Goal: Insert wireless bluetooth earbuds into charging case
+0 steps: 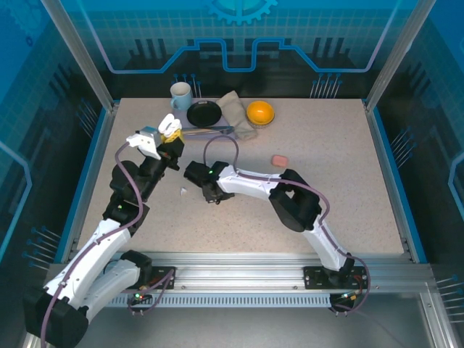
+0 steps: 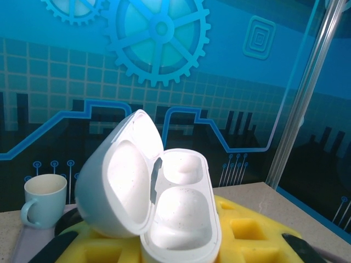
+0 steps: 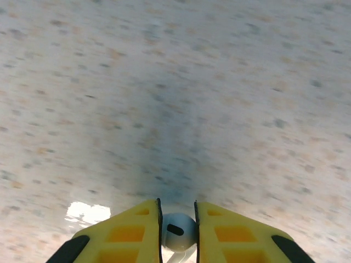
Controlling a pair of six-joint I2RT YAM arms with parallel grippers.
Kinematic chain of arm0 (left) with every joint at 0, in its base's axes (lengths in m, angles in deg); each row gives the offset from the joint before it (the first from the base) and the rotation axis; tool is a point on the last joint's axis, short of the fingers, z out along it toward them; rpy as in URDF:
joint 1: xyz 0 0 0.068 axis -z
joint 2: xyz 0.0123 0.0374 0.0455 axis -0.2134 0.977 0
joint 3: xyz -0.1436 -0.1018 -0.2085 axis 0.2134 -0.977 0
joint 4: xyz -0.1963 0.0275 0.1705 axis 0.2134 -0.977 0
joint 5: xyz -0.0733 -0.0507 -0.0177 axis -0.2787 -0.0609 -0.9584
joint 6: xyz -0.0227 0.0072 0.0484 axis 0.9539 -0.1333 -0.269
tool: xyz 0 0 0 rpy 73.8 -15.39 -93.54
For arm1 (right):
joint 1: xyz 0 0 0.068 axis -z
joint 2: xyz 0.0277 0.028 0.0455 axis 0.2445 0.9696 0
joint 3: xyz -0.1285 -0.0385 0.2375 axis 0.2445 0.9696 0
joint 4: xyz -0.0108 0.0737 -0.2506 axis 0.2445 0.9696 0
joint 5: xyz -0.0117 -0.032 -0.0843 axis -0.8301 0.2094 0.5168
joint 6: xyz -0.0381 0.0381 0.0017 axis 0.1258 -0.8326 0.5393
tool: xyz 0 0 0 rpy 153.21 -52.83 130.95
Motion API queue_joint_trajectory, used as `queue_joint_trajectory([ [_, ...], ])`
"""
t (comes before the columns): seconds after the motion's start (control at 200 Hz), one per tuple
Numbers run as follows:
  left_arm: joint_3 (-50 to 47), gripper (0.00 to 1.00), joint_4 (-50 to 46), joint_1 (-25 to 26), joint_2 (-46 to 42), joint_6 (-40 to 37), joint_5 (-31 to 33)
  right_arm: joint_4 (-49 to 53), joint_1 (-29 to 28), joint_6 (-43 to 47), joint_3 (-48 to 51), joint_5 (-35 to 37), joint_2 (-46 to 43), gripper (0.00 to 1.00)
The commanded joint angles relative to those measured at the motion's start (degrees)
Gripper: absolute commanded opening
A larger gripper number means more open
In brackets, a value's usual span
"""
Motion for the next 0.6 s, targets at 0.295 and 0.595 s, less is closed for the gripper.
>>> queue_joint_trajectory([
  [0.295,0.2,0.0,-0.5,-0.6,0.4,-0.1,-8.2,-7.9,6.9,3.2,16.7,4.0,-16.2,0.19],
  [0.595,-4.1,0.0,1.3,-0.6,2.1,0.9,-14.1,-14.5,10.9,7.2,24.0,2.7,-23.7,0.19],
])
